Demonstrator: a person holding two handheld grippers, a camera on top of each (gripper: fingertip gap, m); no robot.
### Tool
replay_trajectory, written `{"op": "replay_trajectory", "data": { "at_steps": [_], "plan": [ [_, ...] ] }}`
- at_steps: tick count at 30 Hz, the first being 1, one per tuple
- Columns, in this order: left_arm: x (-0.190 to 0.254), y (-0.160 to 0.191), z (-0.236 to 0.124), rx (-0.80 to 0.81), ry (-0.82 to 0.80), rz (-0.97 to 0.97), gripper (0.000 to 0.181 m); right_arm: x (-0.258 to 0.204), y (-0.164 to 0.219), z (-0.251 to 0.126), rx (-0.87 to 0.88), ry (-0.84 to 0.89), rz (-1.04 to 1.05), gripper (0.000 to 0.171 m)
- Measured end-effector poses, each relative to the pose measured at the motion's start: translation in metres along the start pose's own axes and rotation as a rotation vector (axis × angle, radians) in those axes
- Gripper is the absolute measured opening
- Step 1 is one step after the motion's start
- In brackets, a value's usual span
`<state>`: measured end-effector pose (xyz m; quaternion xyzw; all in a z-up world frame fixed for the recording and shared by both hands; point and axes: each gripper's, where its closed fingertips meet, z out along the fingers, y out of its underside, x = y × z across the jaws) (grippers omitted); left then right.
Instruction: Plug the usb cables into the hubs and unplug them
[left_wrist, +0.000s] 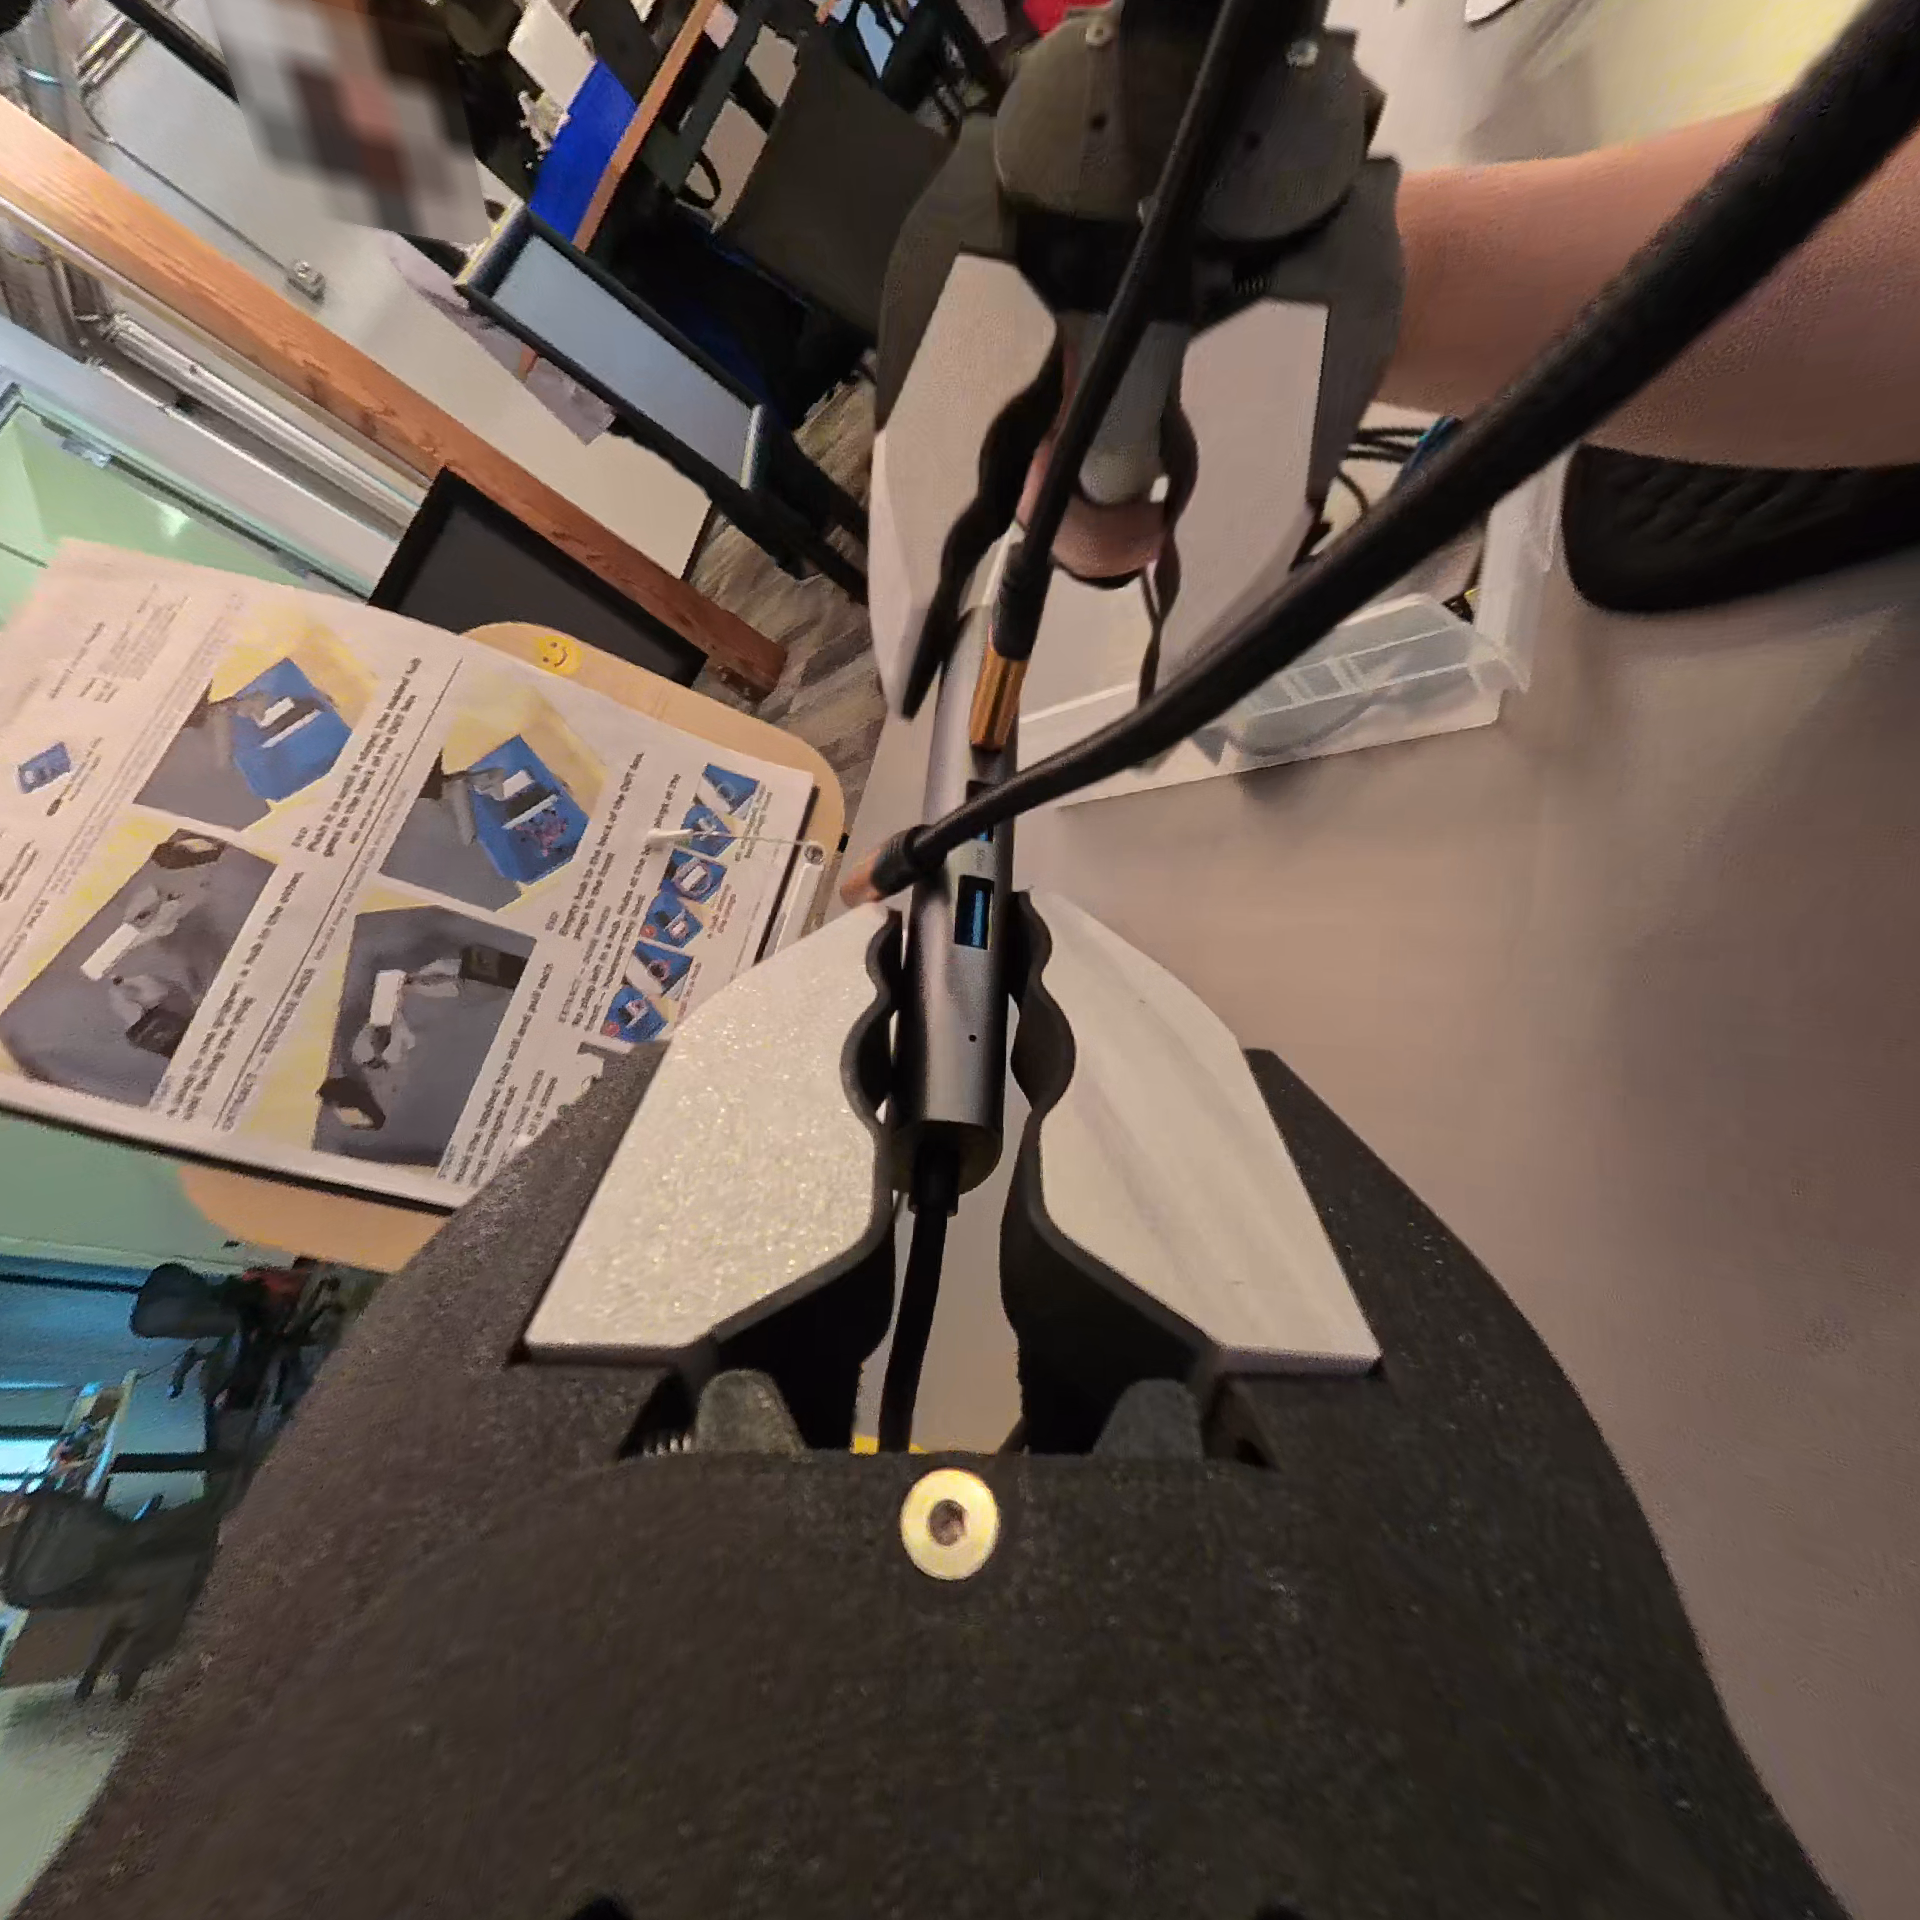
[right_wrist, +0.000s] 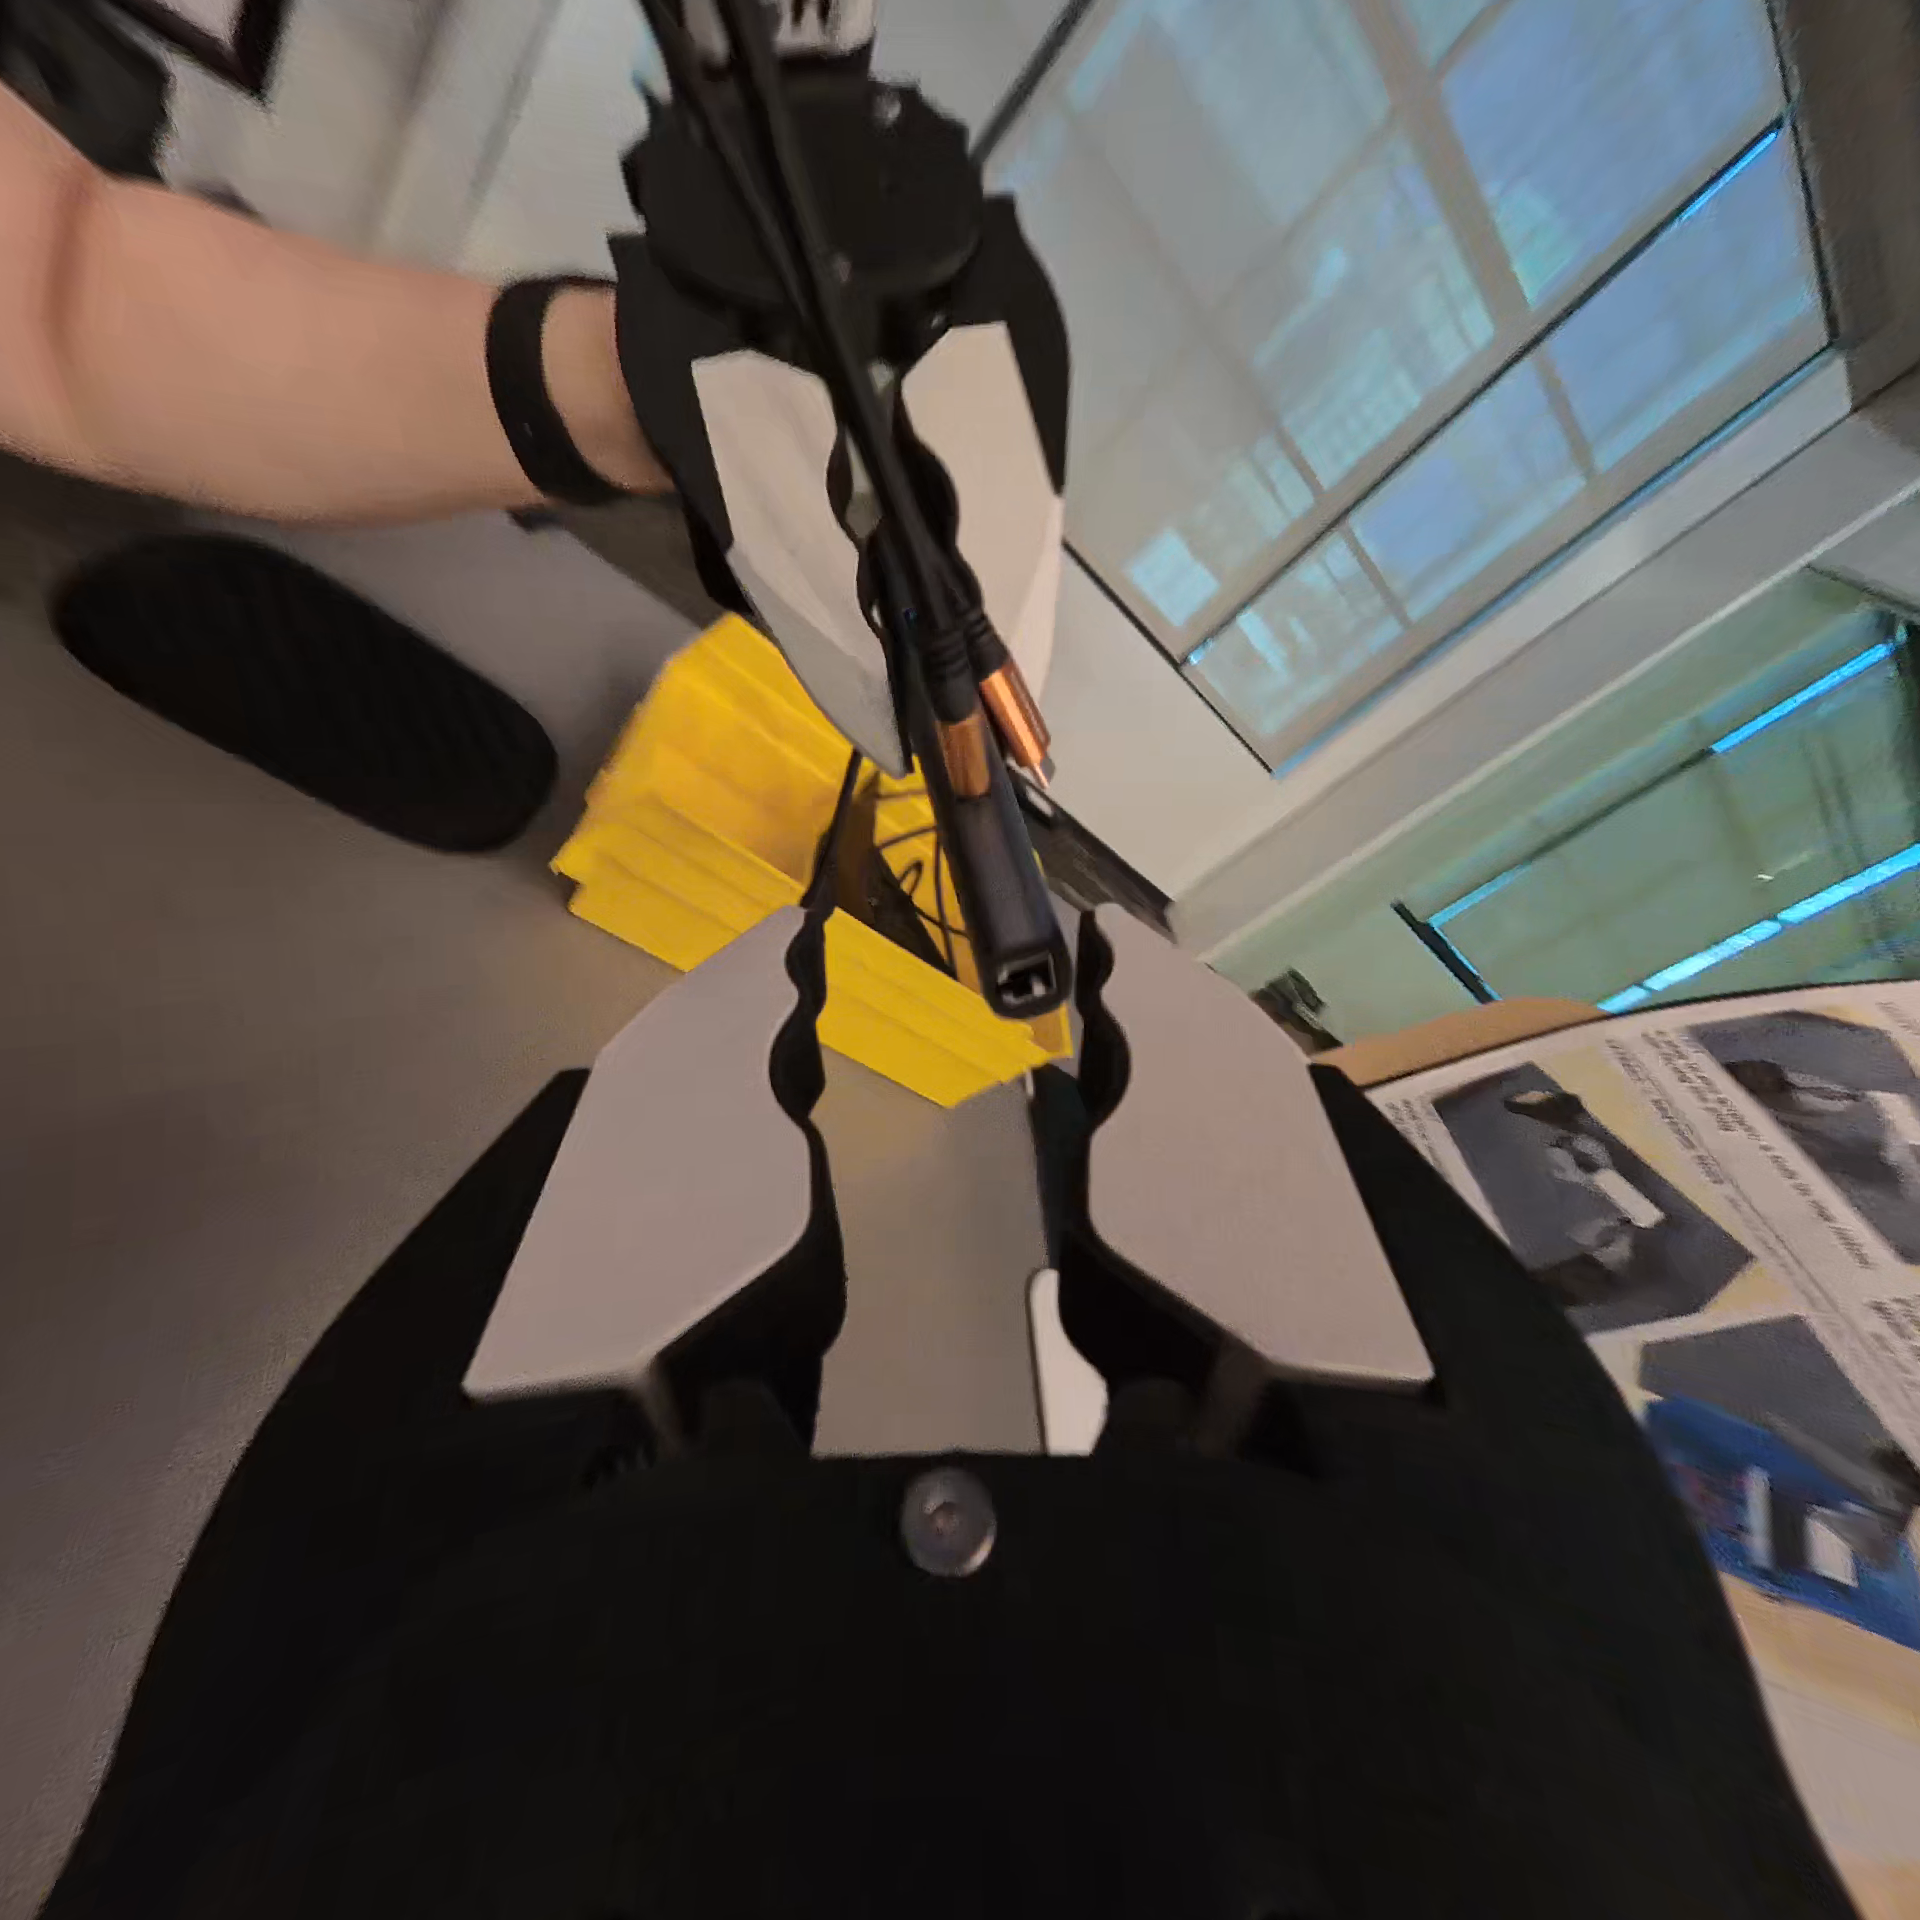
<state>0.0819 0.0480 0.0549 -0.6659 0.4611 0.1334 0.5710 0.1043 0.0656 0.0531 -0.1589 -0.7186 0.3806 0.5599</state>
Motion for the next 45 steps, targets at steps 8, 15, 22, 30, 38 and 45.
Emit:
{"op": "replay_trajectory", "data": {
  "at_steps": [8,15,22,30,38,45],
  "plan": [
    [0.012,0.005,0.018,0.007,0.065,0.032,0.019,-0.001,0.021,0.01,-0.121,0.024,-0.114,0.019],
    [0.01,0.008,0.001,0.148,0.052,0.049,0.019,-0.002,0.014,0.007,-0.059,0.029,-0.193,0.019],
    [0.021,0.001,-0.003,0.246,0.1,0.063,0.027,-0.007,0.006,0.01,-0.025,0.023,-0.227,0.019],
    [0.016,0.001,0.008,0.253,-0.025,0.166,0.018,-0.011,-0.004,0.012,0.012,0.038,-0.261,0.02],
    [0.015,0.002,0.012,0.235,-0.05,0.18,0.019,-0.009,0.0,0.01,0.01,0.045,-0.275,0.02],
    [-0.014,0.023,0.023,-0.002,-0.258,0.206,0.017,0.026,0.021,0.01,-0.033,0.23,-0.118,0.032]
  ]
}}
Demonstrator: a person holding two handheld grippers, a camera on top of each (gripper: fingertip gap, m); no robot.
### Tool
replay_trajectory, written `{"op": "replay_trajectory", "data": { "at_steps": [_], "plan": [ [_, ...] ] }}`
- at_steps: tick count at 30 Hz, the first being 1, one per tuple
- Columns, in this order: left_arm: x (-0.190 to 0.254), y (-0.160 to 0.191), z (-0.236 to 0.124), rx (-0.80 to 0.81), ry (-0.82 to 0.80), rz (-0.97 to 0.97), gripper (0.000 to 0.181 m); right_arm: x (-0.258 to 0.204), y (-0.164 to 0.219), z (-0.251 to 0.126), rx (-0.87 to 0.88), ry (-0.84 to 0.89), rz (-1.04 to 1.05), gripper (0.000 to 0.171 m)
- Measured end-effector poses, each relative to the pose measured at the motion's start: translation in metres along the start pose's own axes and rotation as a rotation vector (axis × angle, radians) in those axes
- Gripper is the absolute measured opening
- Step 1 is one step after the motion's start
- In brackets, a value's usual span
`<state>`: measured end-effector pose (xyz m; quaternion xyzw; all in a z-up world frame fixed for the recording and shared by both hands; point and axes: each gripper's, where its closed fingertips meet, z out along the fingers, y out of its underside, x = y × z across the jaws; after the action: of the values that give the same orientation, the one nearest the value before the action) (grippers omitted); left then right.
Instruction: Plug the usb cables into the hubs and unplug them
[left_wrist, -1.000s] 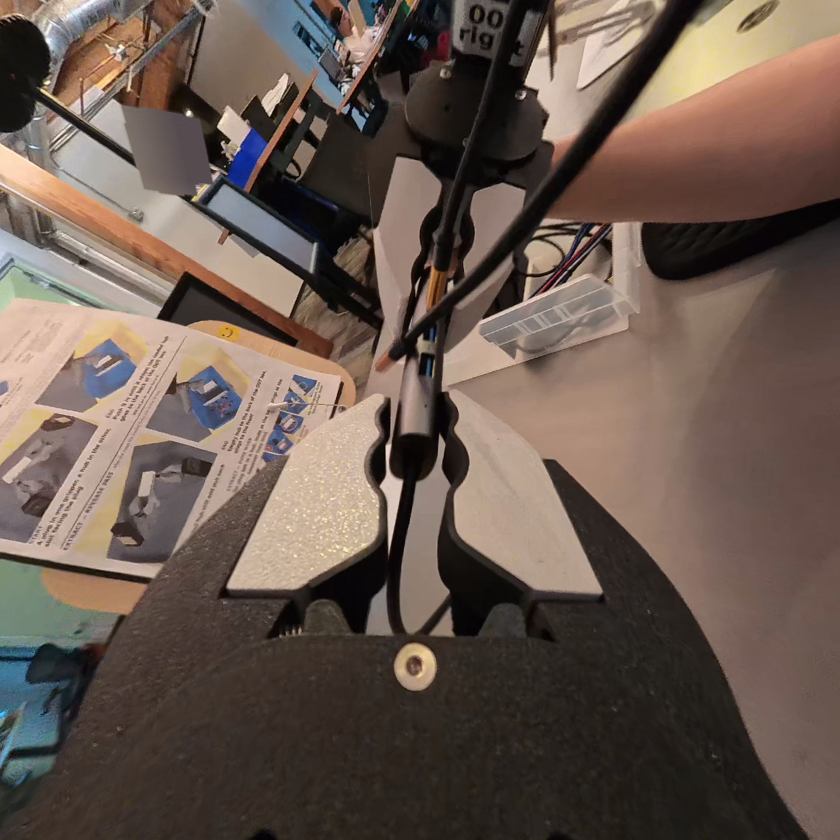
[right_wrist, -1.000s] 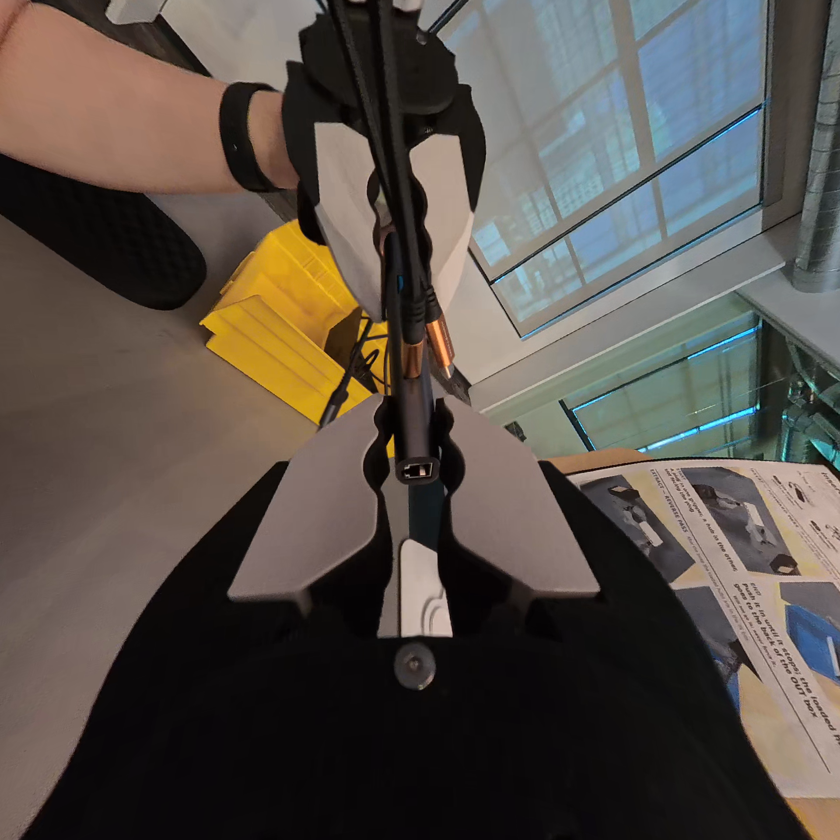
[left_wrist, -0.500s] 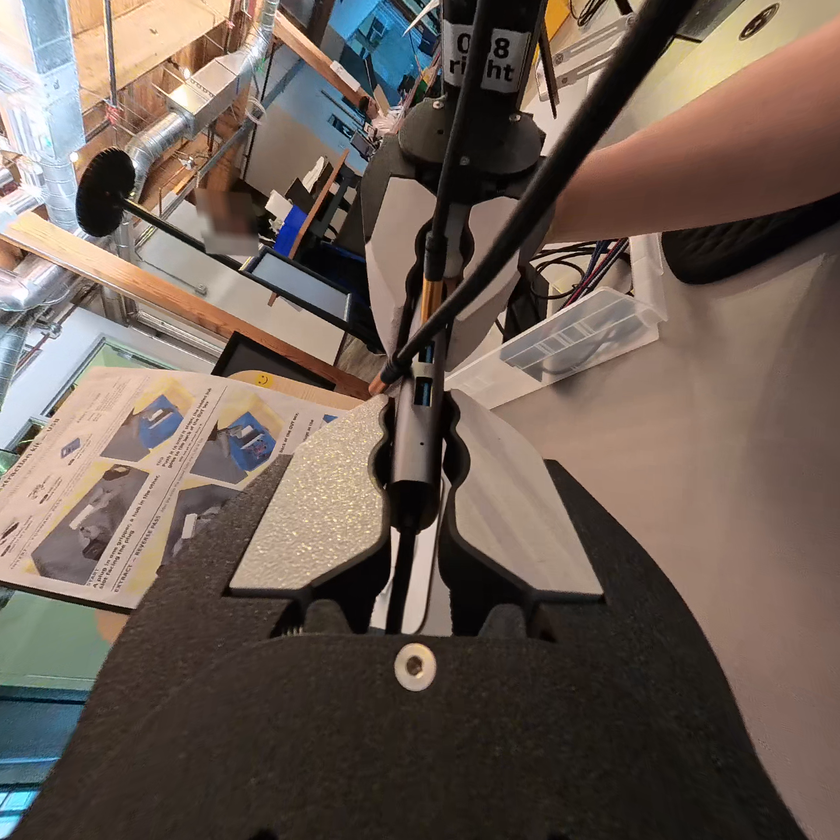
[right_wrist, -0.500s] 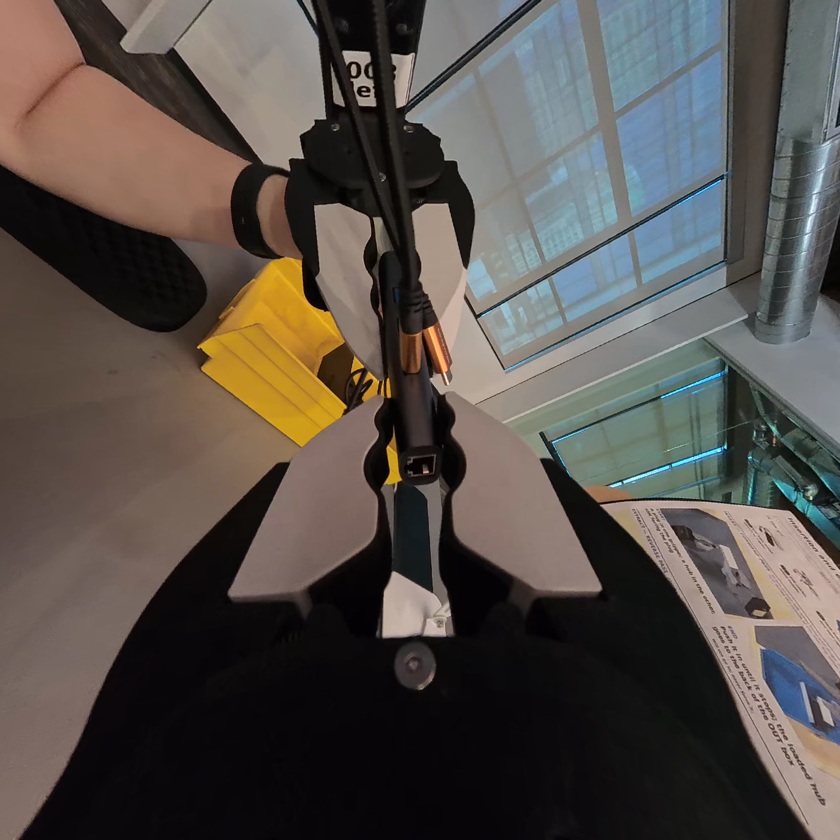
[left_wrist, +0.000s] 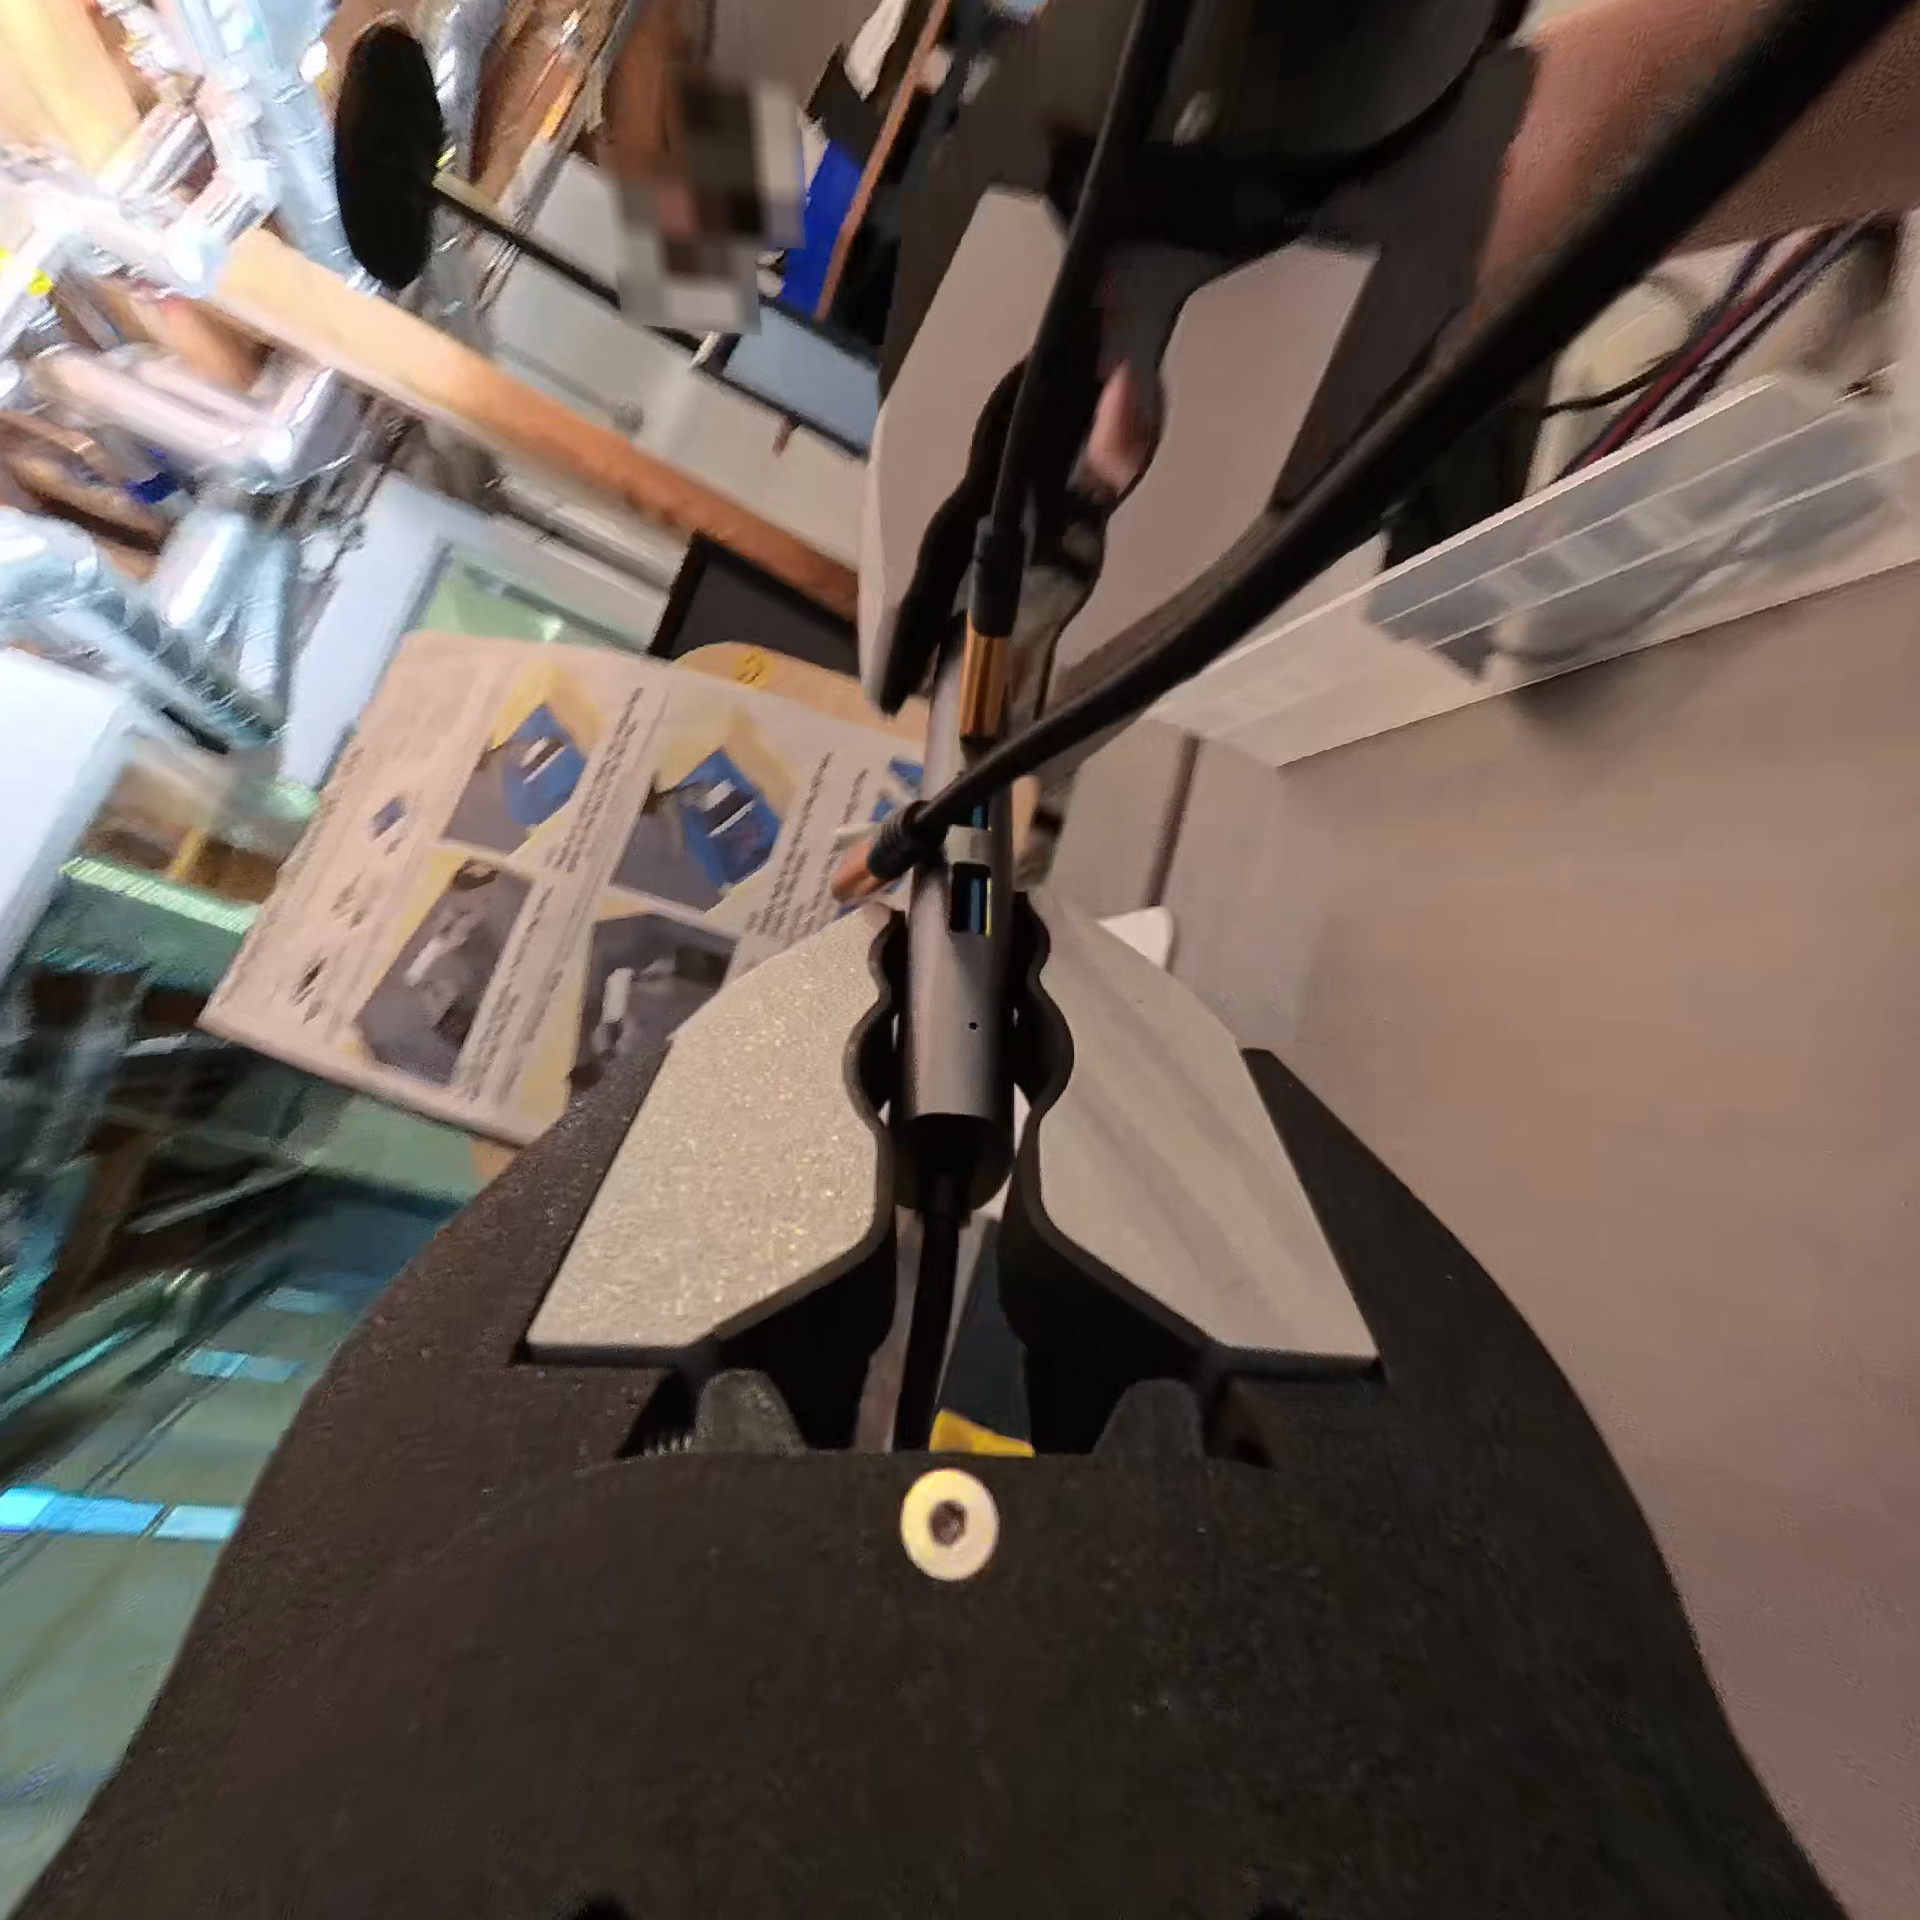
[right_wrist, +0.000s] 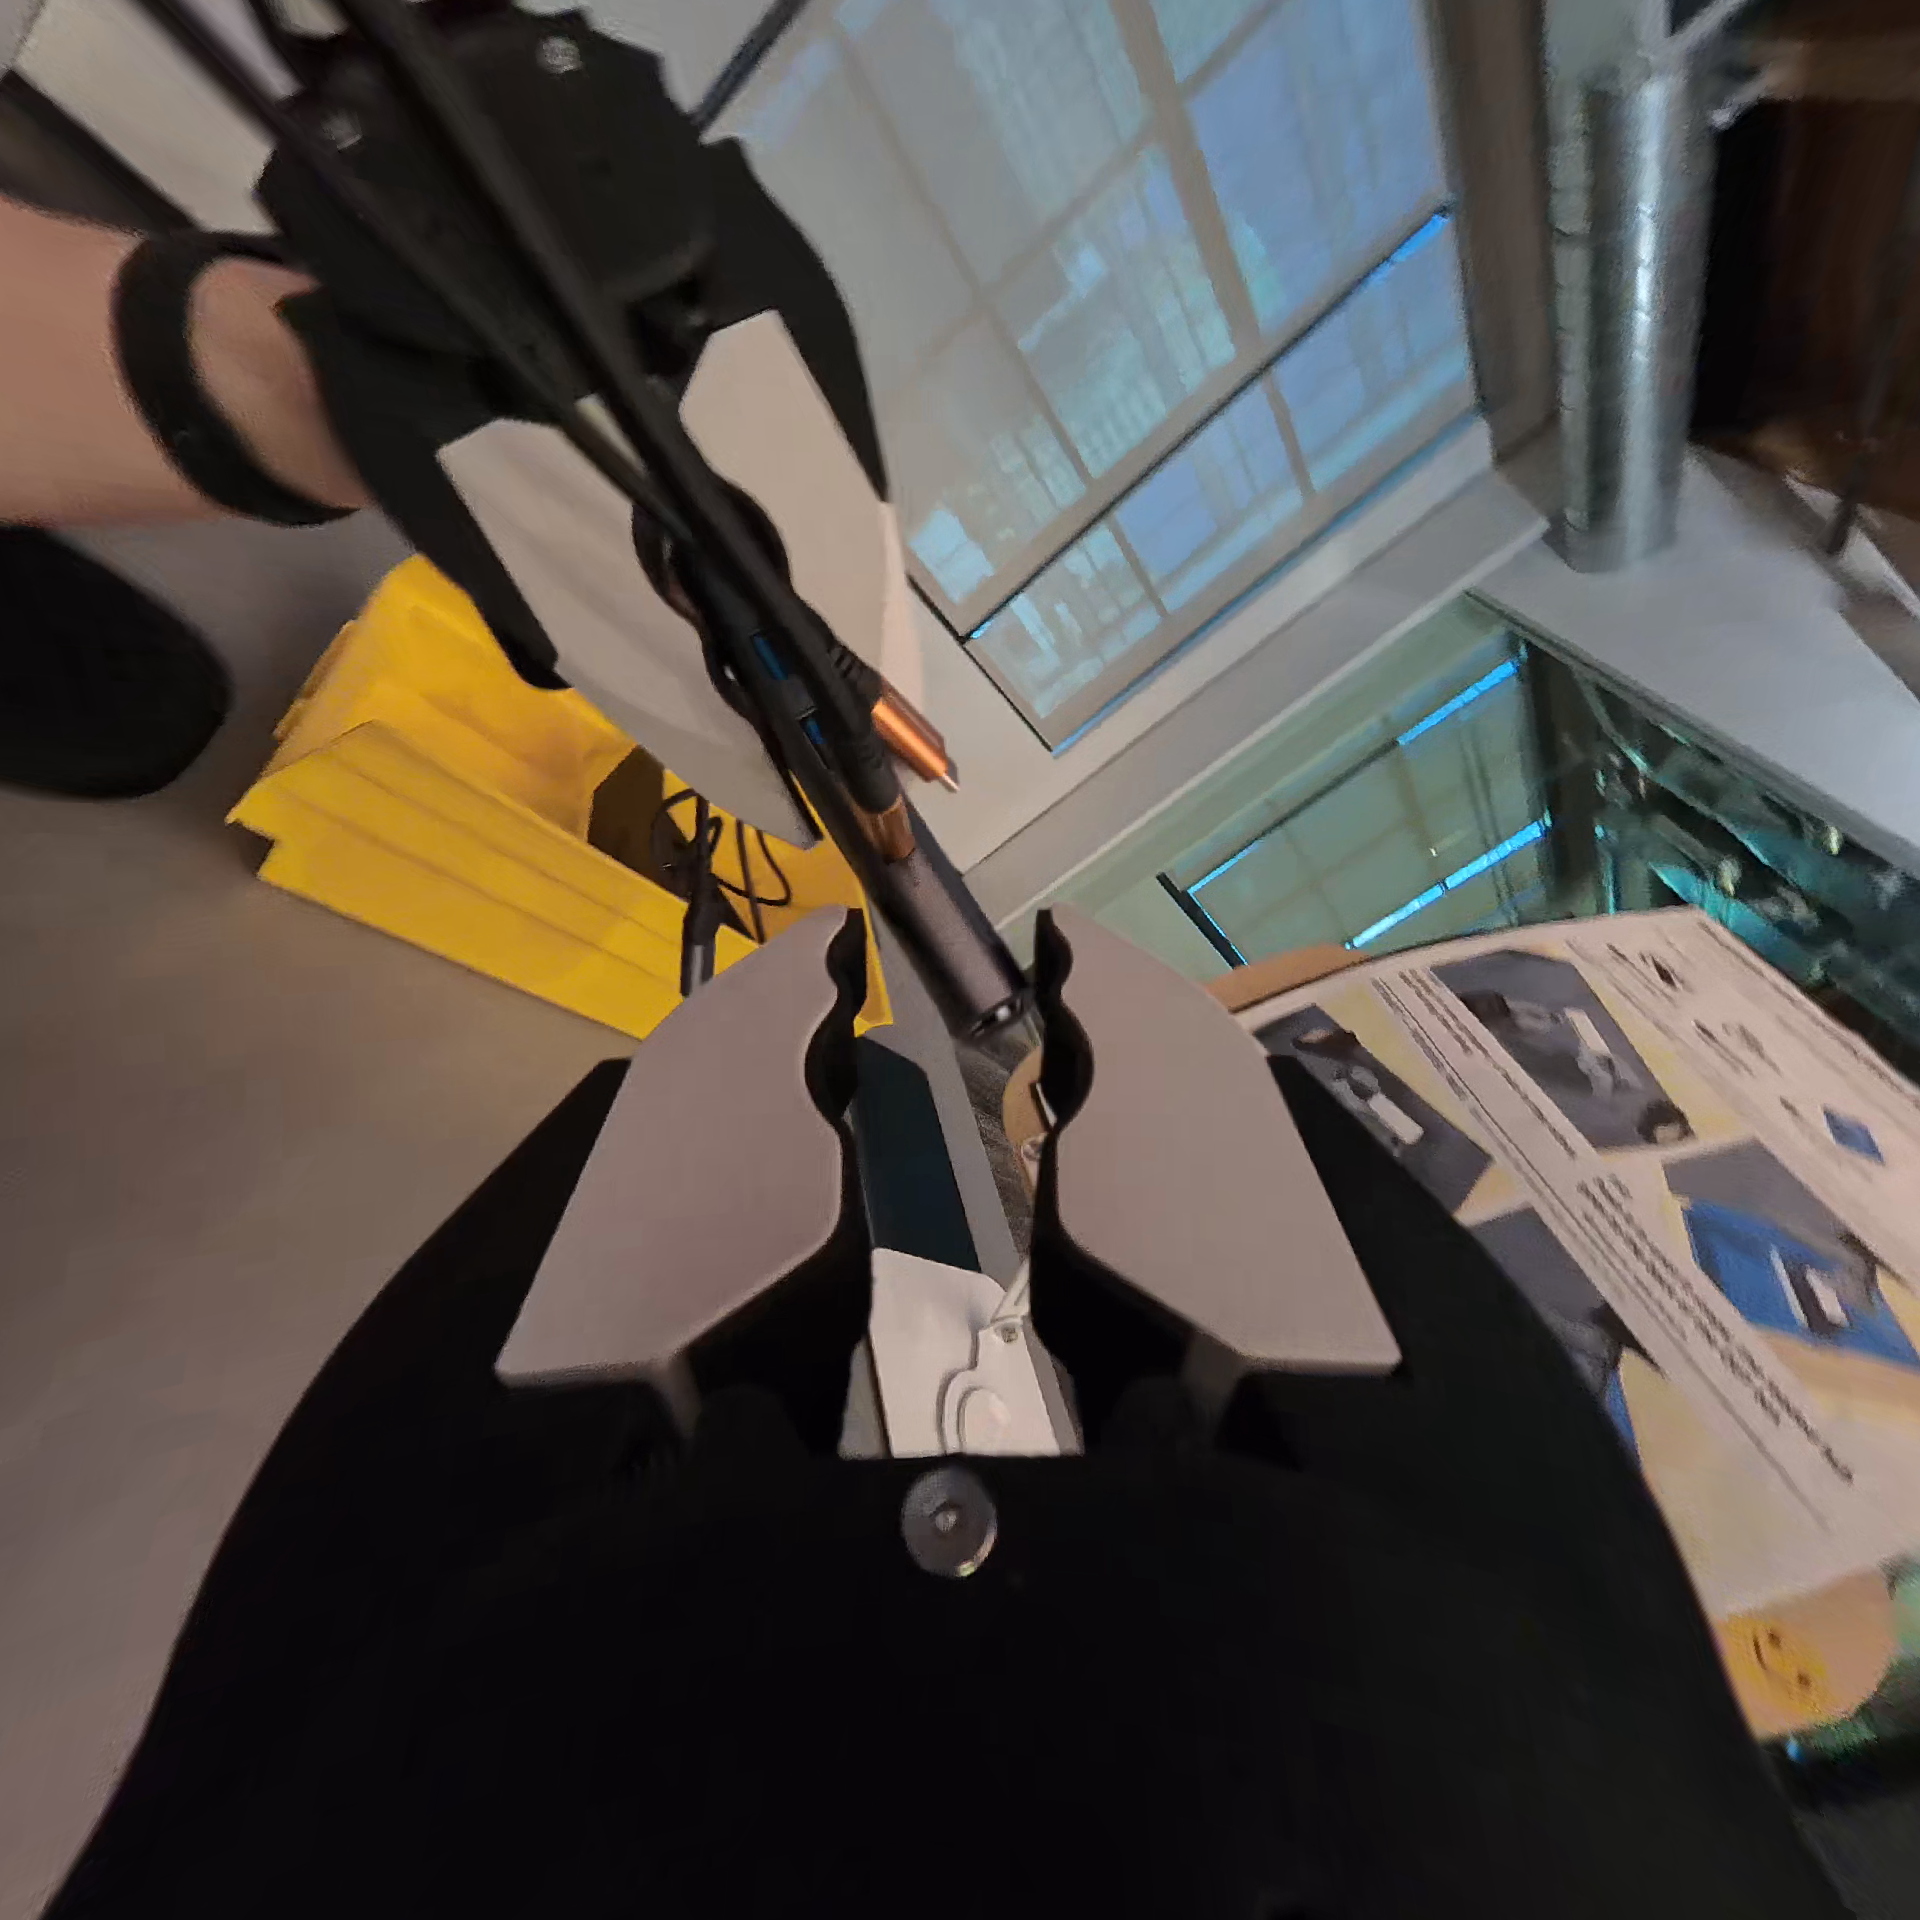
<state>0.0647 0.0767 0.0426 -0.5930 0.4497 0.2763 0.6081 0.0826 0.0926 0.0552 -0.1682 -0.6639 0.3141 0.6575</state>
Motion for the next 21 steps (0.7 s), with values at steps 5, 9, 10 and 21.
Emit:
{"op": "replay_trajectory", "data": {
  "at_steps": [5,9,10,21],
  "plan": [
    [-0.045,0.028,-0.005,-0.18,-0.288,-0.024,0.017,0.037,-0.015,-0.005,0.012,0.217,0.219,0.031],
    [-0.057,0.04,-0.009,-0.252,-0.381,-0.012,0.017,0.037,-0.004,0.011,-0.083,0.306,0.417,0.034],
    [-0.056,0.04,-0.007,-0.263,-0.384,0.007,0.017,0.032,-0.002,0.017,-0.103,0.3,0.442,0.038],
    [-0.029,0.04,0.015,-0.33,-0.369,0.119,0.017,0.021,0.011,0.028,-0.146,0.381,0.483,0.034]
  ]
}}
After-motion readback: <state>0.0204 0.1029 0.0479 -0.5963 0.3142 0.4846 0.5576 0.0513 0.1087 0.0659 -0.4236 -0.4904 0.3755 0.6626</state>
